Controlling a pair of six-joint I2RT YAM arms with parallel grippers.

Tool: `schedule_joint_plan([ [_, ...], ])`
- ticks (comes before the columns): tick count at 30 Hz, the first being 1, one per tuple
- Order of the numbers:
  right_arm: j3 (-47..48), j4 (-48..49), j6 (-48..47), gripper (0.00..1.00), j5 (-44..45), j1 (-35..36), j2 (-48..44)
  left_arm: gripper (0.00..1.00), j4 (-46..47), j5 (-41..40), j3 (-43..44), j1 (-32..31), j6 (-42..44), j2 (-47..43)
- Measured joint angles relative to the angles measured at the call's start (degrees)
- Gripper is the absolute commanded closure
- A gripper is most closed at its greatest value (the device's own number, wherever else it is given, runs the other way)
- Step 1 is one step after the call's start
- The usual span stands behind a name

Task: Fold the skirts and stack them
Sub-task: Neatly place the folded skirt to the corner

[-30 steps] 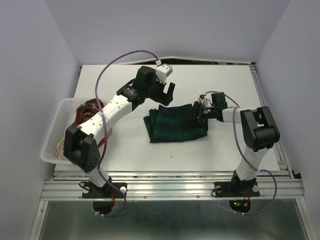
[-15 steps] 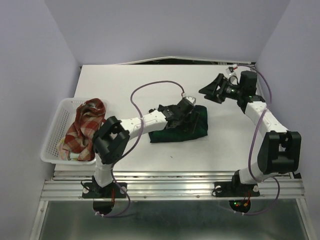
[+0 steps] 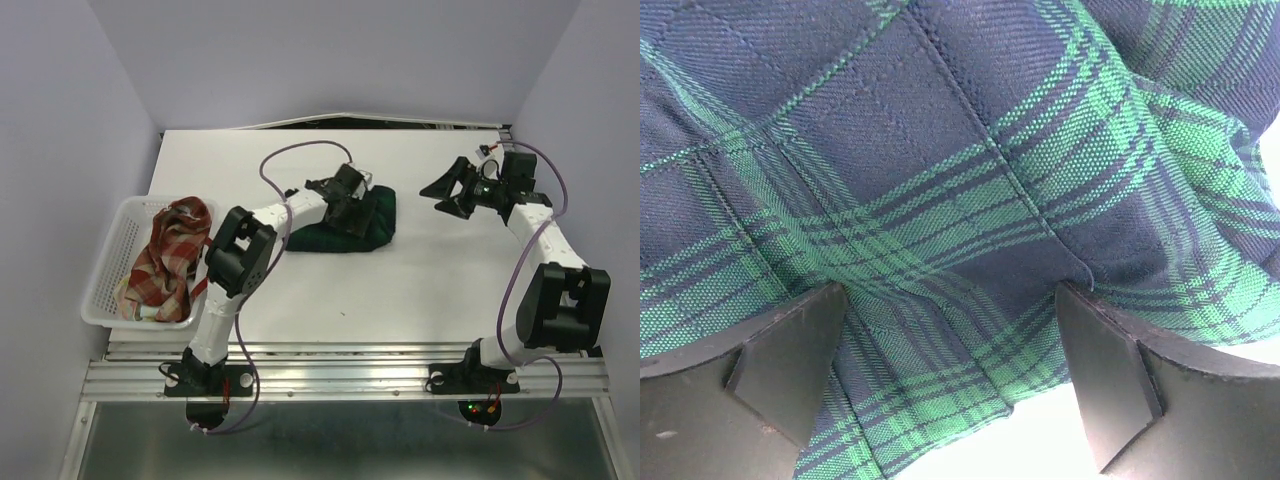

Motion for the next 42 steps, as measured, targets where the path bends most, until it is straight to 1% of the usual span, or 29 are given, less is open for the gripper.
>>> schedule_joint_plan([
  [1,0.3,-0.2,-0.2,0.07,0.0,-0.1,0.3,0.02,-0.2,1.2,0.2,1.9,2.3,0.1],
  [4,1.5,-0.2,-1.0,0.0,0.0,-0.2,1.5,0.02,-2.4,5.7,1.9,10.3,11.0,0.8],
  [5,1.6,-0.2,-1.2,0.0,0.2,-0.2,1.8,0.01,-3.4,6.4,3.0,12.7,13.3,1.3],
  [7,1.8,-0.3,-1.7,0.0,0.2,-0.2,2.3,0.02,-7.3,8.8,8.8,18.3,19.4,4.4],
  [8,1.8,-0.3,-1.9,0.0,0.3,-0.2,2.6,0.02,-8.1,9.3,10.2,19.4,20.7,5.4],
  [9,1.8,-0.4,-2.0,0.0,0.4,-0.2,2.8,0.02,-10.1,10.2,13.9,22.0,23.4,7.3],
  [11,1.8,-0.5,-2.3,0.0,0.7,-0.2,3.1,0.03,-13.6,10.7,20.3,24.3,27.6,10.6],
  [12,1.8,-0.5,-2.4,0.0,0.8,-0.2,3.2,0.03,-14.9,10.8,25.3,26.3,30.7,13.6],
  [16,1.8,-0.9,-3.4,0.0,1.0,-0.2,3.3,0.05,-17.4,10.7,36.2,30.4,37.9,19.6],
  [19,1.8,-1.5,-4.2,0.0,1.3,-0.2,3.3,0.05,-18.6,10.8,39.9,32.4,41.8,21.7],
  [22,1.8,-1.9,-4.7,0.0,1.3,-0.2,3.3,0.03,-17.3,11.1,37.6,33.6,44.2,20.8],
  [24,1.8,-1.9,-4.9,0.0,1.3,-0.2,3.3,0.02,-14.8,11.2,34.1,33.9,45.1,19.0],
  [26,1.8,-1.9,-4.9,0.0,1.2,-0.2,3.3,0.03,-13.9,10.9,33.3,33.9,45.2,18.4],
  [27,1.8,-1.9,-4.9,0.0,1.2,-0.2,3.3,0.05,-13.9,10.7,33.5,33.8,45.1,18.4],
  [30,1.8,-1.9,-4.8,0.0,1.0,-0.2,3.3,0.13,-16.3,8.4,38.8,33.6,42.6,20.8],
  [31,1.8,-1.9,-4.8,0.0,1.0,-0.2,3.3,0.15,-16.5,7.6,41.1,33.5,41.3,22.3],
  [32,1.8,-1.9,-4.8,0.0,1.0,-0.2,3.3,0.19,-16.2,6.8,42.5,33.5,40.0,23.5],
  [33,1.8,-1.9,-4.8,0.0,1.0,-0.2,3.3,0.2,-15.7,6.1,42.8,33.5,38.1,23.8],
  [36,1.8,-2.0,-4.9,0.0,1.0,-0.2,3.0,0.24,-14.5,4.8,41.4,33.5,33.5,23.6],
  [39,1.8,-2.3,-4.9,0.0,1.0,-0.2,2.4,0.25,-13.2,4.7,39.4,33.6,29.6,22.7],
  [42,1.8,-2.4,-4.9,0.0,1.0,-0.2,2.1,0.24,-10.8,4.6,35.6,33.9,25.6,20.8],
])
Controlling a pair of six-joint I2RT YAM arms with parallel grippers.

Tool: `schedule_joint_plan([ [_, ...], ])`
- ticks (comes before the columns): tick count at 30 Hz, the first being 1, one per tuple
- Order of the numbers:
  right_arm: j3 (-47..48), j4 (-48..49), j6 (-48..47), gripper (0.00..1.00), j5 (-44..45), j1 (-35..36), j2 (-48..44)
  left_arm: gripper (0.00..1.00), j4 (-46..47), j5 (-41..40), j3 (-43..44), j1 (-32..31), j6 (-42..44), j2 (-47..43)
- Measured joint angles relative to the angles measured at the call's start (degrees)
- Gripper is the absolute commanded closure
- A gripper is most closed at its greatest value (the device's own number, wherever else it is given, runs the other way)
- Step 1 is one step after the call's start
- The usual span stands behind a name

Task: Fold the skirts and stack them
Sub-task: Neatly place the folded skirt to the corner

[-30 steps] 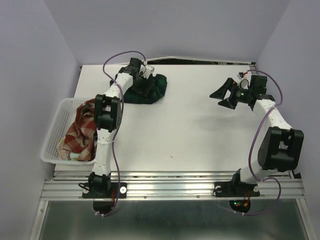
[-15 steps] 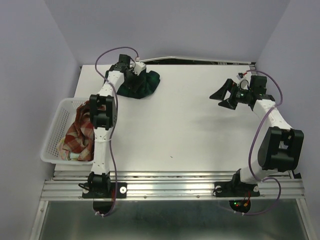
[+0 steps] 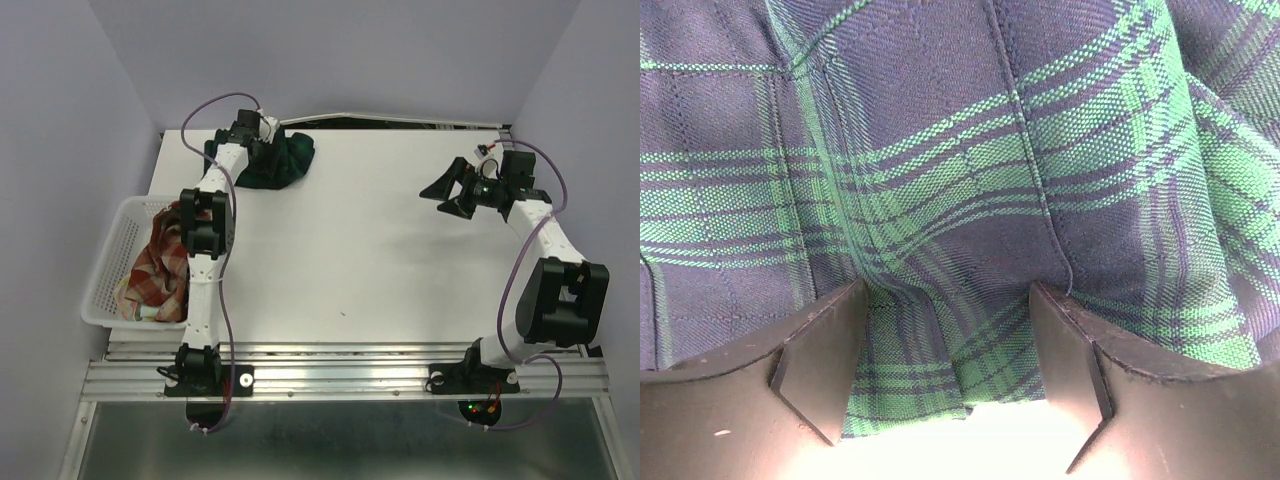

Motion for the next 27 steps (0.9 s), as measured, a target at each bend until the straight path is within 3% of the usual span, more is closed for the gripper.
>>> schedule_joint_plan([
  [6,0.0,-0.5,-0.1,0.0,0.0,0.0,0.0,0.23,3.7,0.1,-10.1,0.3,-6.2,-5.6],
  [8,0.0,-0.5,-0.1,0.0,0.0,0.0,0.0,0.19,3.5,-0.1,-10.7,0.1,-6.8,-6.1],
  [11,0.0,-0.6,-0.1,0.0,-0.1,0.0,0.0,0.01,2.4,-1.8,-9.8,-0.3,-6.5,-6.1],
  [18,0.5,-1.0,0.2,0.0,-0.5,0.0,-0.4,0.02,-0.2,-6.6,-6.3,-1.4,-1.4,-8.5],
  [23,3.4,-1.1,0.5,0.0,-0.9,0.0,-1.2,0.01,5.6,-7.3,-10.9,-1.7,1.5,-22.9],
  [27,4.1,-1.0,-0.1,0.0,-1.3,0.0,-3.7,0.08,8.8,-7.7,-10.8,-1.6,2.1,-39.1],
])
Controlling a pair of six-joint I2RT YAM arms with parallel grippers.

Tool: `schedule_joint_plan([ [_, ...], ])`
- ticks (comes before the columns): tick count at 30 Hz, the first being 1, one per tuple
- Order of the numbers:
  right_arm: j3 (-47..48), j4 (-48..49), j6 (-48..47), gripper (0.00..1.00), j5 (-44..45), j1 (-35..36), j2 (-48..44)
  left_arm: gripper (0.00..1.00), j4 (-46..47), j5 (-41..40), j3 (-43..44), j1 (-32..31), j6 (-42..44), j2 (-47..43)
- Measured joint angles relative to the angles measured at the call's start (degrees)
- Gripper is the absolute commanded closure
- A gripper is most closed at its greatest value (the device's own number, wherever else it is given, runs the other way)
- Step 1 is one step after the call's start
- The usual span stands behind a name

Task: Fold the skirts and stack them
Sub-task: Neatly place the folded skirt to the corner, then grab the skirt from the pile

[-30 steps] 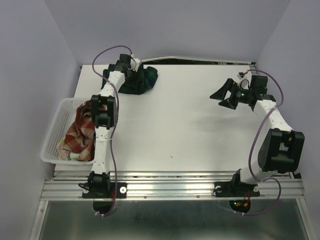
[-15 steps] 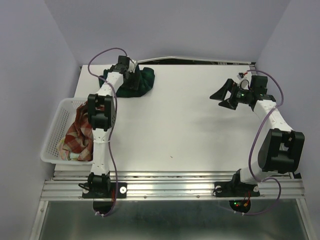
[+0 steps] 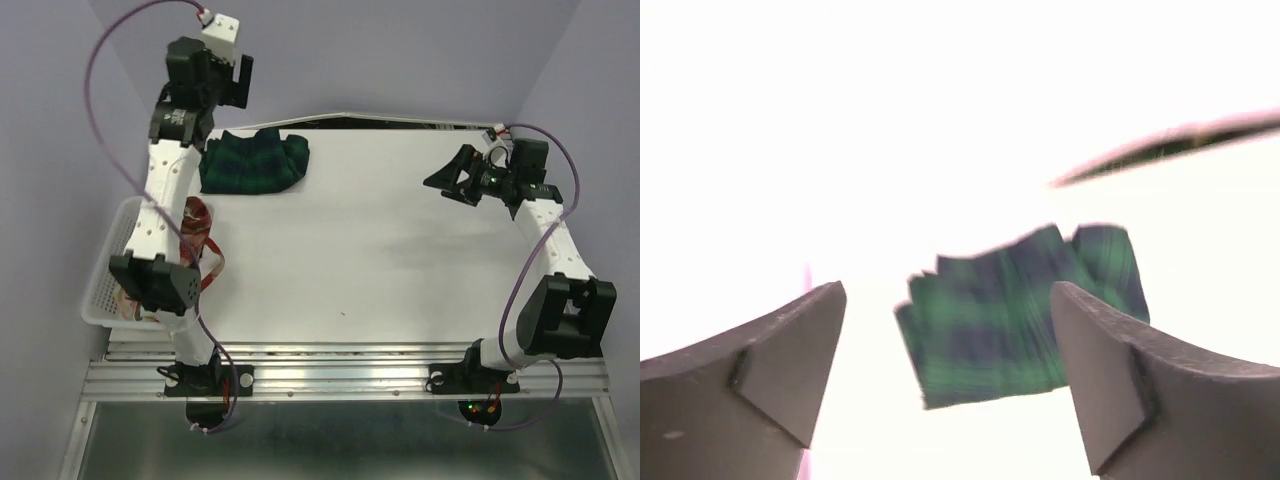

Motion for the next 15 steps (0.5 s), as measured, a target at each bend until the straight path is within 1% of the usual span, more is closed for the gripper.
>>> schedule_joint_plan([
  [2,0.0,-0.2,-0.9,0.0,-0.1,0.0,-1.0,0.11,-1.7,2.1,2.6,0.6,1.9,-7.8],
  [5,0.1,-1.4,-2.6,0.0,-0.3,0.0,-1.7,0.12,-4.1,6.5,2.1,2.7,3.6,-15.8],
  [8,0.1,-3.3,-4.7,0.0,-0.5,0.0,-1.8,0.11,-8.3,12.5,-5.7,7.8,6.2,-23.3],
  [11,-0.3,-4.2,-6.1,0.0,-0.6,0.0,-2.1,0.1,-14.3,18.3,-17.1,16.5,12.4,-30.8],
  [12,-0.7,-4.5,-6.6,0.0,-0.6,0.0,-2.4,0.11,-16.3,19.3,-20.0,18.3,14.2,-31.9],
  [13,-1.3,-5.3,-7.4,0.0,-0.6,0.0,-2.8,0.1,-18.0,20.9,-24.2,21.5,17.2,-32.8],
  [15,-2.5,-6.0,-8.3,0.0,-0.6,0.0,-3.8,0.1,-21.4,22.9,-30.3,25.8,21.8,-32.8],
])
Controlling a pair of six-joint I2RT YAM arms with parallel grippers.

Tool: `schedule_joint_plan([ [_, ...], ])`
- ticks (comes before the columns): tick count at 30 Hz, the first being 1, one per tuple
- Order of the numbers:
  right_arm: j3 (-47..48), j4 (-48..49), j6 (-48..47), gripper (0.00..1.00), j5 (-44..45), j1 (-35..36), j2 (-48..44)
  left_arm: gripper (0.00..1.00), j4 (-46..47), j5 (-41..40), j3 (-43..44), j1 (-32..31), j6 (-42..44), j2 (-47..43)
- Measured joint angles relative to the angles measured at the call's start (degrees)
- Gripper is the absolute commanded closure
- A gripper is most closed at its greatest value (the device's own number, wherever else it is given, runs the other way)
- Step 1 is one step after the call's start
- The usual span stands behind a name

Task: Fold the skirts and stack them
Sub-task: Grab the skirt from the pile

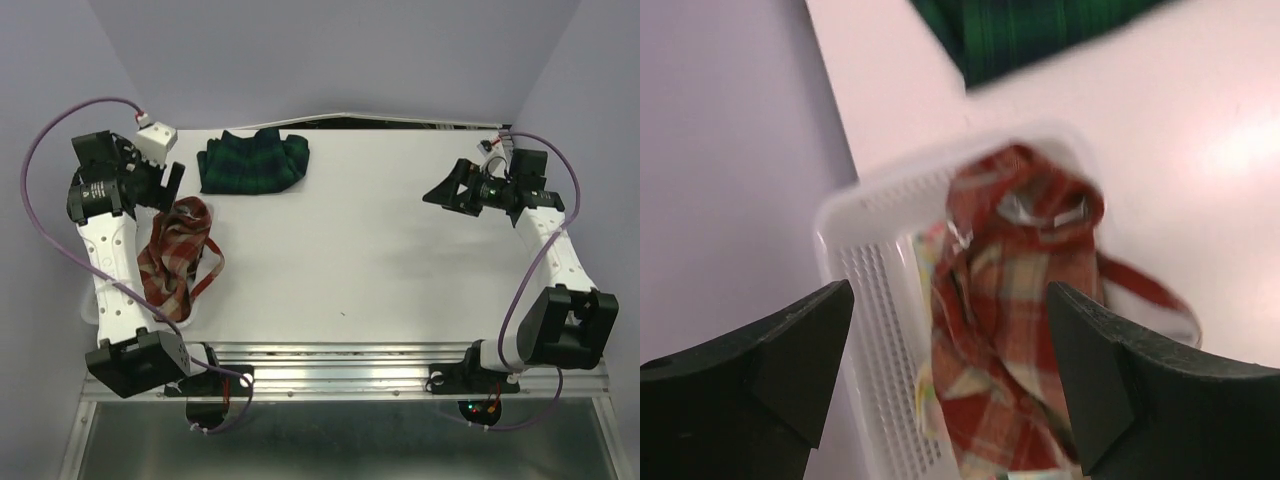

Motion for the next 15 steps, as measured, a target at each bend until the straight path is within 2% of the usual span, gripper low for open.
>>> schedule_joint_plan([
  [6,-3.4,-1.6,-2.2,0.0,0.1,0.0,-2.7,0.11,-5.1,1.9,-11.4,10.3,11.8,2.3],
  [11,-4.8,-2.7,-3.4,0.0,0.3,0.0,-3.2,0.13,-1.8,1.1,-14.9,11.9,15.5,5.3],
  [15,-6.5,-2.9,-3.7,0.0,0.4,0.0,-3.7,0.17,1.7,0.3,-14.9,11.9,16.1,12.3],
])
